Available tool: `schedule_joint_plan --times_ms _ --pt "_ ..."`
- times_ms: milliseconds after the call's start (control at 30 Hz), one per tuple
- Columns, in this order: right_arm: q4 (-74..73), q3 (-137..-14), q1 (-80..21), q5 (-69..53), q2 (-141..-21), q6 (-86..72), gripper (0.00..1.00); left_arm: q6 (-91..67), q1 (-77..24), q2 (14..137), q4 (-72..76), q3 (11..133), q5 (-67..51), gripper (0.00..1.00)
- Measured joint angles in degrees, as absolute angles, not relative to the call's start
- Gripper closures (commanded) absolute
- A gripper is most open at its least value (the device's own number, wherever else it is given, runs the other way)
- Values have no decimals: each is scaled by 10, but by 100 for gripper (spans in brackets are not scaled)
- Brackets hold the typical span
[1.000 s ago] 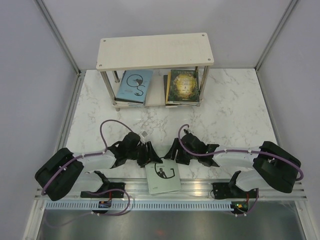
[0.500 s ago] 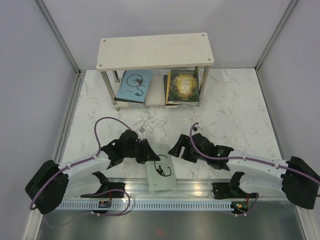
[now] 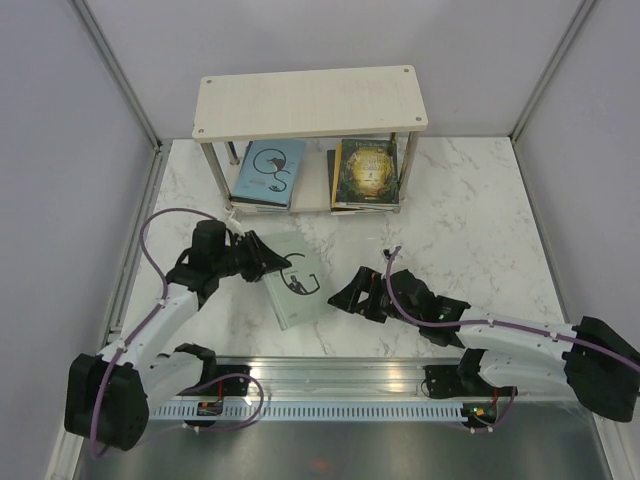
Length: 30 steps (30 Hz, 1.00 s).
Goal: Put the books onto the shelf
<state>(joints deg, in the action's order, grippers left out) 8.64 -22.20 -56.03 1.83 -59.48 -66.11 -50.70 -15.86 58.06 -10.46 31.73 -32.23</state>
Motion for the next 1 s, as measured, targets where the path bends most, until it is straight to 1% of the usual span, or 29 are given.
schedule_joint_plan --times_ms 233,433,633,733,833,867,933,967,1000 --pt "219 -220 -560 -11 -676 -670 5 -500 -131 567 -67 341 -404 98" --pt "310 -227 -560 -39 -713 -686 5 -532 -110 562 23 309 -455 98" --pt "383 -207 -560 -58 -718 -707 10 -607 -92 576 142 268 -512 98" --pt "413 -189 -560 -63 -712 -714 15 -635 -91 602 195 260 -536 98" --pt "426 -178 -560 -63 -697 -717 32 -649 -91 617 222 258 -552 98" --pt "429 -176 -560 -63 -691 -718 44 -650 -91 620 227 258 -559 98" --pt "434 -176 -561 -65 -680 -717 57 -649 -91 620 229 258 -565 98" --pt "437 -175 -561 -67 -675 -716 67 -649 -90 620 227 258 -568 98" --pt "441 -175 -561 -69 -671 -716 72 -649 -89 622 228 258 -572 98"
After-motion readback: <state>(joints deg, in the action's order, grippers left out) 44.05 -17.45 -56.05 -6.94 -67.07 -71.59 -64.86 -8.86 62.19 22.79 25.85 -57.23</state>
